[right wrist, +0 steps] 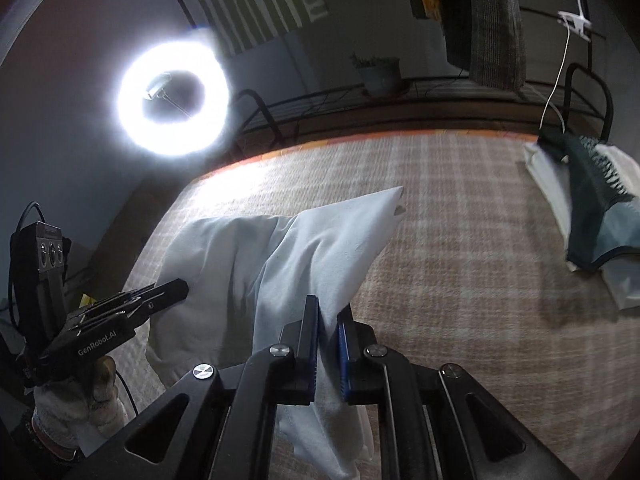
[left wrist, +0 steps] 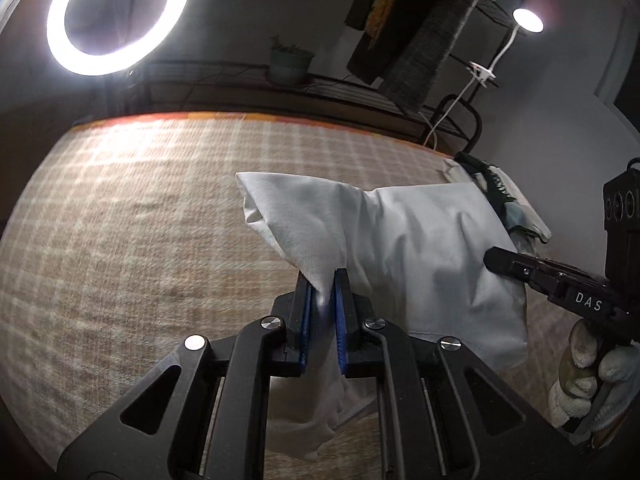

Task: Fold small clothes
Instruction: 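Grasp the folded bundle's edge with both tools and lift it, then carry the bundle to the clothes stack and lower it on top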

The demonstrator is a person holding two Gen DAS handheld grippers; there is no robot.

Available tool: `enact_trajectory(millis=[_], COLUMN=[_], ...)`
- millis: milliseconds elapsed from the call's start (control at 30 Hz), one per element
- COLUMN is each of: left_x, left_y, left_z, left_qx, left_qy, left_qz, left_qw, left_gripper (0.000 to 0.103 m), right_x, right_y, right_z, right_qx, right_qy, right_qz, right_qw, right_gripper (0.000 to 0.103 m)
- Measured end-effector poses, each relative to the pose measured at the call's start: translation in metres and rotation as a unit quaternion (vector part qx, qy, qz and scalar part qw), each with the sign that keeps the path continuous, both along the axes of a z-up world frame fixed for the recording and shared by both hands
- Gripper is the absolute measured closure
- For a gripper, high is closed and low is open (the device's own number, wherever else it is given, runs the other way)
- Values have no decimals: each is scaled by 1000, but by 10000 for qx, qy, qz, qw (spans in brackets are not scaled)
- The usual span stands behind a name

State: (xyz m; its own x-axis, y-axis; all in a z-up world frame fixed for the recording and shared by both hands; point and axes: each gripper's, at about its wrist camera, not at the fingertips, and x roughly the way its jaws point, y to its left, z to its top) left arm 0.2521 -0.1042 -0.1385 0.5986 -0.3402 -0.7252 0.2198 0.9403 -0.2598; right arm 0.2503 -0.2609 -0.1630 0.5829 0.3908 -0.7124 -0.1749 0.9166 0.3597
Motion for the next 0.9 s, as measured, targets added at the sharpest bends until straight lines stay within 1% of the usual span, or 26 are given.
enact_trajectory(millis=[167,300,533,667,900], left_x=[-7,-11,-12,-10,4], left_y=[-31,-59,-118,-153,-217], left_z=[19,28,37,42,43], left_qx=[-38,-61,108,92,87], left_qy=[-227,-343,-479,-513,-513], left_qz=[-205,-396,-872,-1101,-1462], left_qw=[9995,9986,9950,9926,9879], left_gripper=[95,95,95,95,95], right_x=[-19,-36,-55,-60,-66], right_y=[-23,-48,-97,-126,-177], right_z=[23,32,41,46,59], right_qx=[-132,-262,-375,-410,-581], right_qy=[-288,-446,-527,-509,-617], right_qz=[-177,-359,-714,-884,-1154], right_qw=[9993,9980,9953,9939,9897], right_gripper=[97,97,97,97,97])
